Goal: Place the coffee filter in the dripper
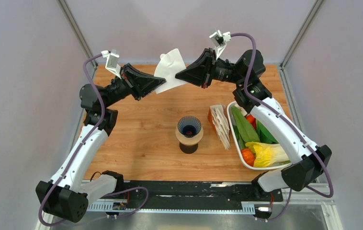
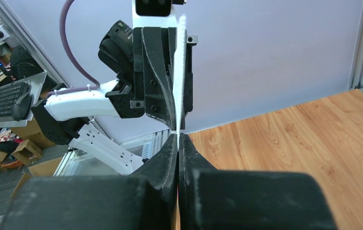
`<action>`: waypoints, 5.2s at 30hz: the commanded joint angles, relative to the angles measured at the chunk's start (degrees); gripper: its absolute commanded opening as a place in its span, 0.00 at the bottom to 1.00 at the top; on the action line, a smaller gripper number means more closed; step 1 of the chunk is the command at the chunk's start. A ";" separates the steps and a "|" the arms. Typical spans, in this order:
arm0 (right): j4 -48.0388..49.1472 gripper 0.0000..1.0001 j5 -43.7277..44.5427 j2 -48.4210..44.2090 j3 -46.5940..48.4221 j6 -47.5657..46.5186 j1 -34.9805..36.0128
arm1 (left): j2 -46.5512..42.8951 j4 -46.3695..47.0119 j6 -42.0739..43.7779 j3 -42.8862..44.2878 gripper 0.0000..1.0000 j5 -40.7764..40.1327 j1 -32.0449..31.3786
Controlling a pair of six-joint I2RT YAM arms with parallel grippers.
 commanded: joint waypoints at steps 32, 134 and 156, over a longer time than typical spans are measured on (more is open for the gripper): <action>-43.27 0.00 -13.79 -13.06 -6.34 -39.81 -0.45 | 3.28 -54.97 38.90 22.18 0.63 16.53 -9.30; -40.60 0.00 -10.15 -5.80 -2.72 -38.70 4.55 | 2.72 -59.44 40.38 18.74 0.20 13.34 -10.60; -42.15 0.00 -10.68 -5.85 -3.02 -39.56 4.36 | 3.49 -64.12 46.31 20.63 0.56 8.59 -10.71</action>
